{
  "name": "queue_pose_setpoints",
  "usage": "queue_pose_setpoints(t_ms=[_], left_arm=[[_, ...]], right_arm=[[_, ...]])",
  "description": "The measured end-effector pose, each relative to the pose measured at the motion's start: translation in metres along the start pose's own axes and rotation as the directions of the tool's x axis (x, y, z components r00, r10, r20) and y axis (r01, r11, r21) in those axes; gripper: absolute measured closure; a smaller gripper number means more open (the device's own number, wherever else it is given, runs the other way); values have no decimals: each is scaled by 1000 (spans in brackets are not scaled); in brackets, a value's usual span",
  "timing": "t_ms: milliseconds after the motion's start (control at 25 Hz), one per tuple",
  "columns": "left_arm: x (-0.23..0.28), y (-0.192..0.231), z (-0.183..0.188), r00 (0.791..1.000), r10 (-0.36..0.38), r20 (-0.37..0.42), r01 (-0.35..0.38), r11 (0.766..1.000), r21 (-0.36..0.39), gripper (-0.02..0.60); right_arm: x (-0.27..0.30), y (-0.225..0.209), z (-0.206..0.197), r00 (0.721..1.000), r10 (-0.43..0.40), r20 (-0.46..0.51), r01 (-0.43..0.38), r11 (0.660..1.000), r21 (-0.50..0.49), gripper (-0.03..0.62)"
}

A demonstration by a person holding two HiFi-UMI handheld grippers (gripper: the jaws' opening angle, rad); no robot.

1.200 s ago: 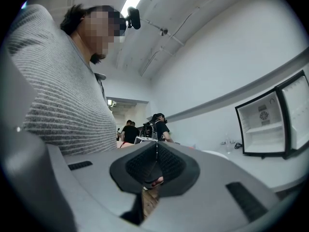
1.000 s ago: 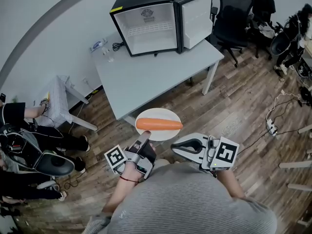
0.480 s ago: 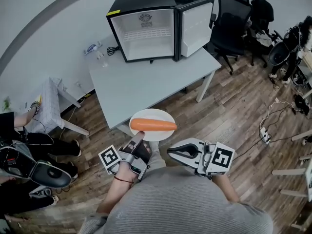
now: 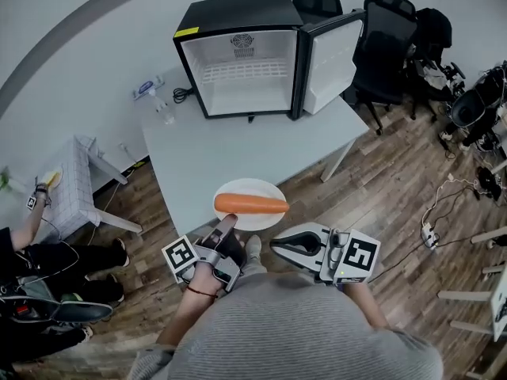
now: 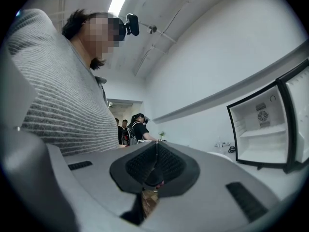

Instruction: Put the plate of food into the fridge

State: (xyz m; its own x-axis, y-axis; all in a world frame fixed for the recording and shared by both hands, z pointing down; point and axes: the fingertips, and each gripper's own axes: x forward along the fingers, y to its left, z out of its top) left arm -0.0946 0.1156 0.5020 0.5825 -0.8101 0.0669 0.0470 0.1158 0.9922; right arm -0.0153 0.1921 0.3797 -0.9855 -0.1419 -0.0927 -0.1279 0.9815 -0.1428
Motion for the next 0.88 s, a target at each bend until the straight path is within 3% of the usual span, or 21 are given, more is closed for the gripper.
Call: queue_pose_setpoints(t_ms=[520, 880], left_arm=[[90, -31, 100, 1000, 11, -9, -11, 1000, 13, 549], [139, -39, 153, 999, 13, -45, -12, 1000, 13, 549]], right_arm=[[49, -127, 35, 998, 3, 55, -3, 1000, 9, 579], [78, -191, 44, 997, -22, 75, 22, 1000, 3, 579]])
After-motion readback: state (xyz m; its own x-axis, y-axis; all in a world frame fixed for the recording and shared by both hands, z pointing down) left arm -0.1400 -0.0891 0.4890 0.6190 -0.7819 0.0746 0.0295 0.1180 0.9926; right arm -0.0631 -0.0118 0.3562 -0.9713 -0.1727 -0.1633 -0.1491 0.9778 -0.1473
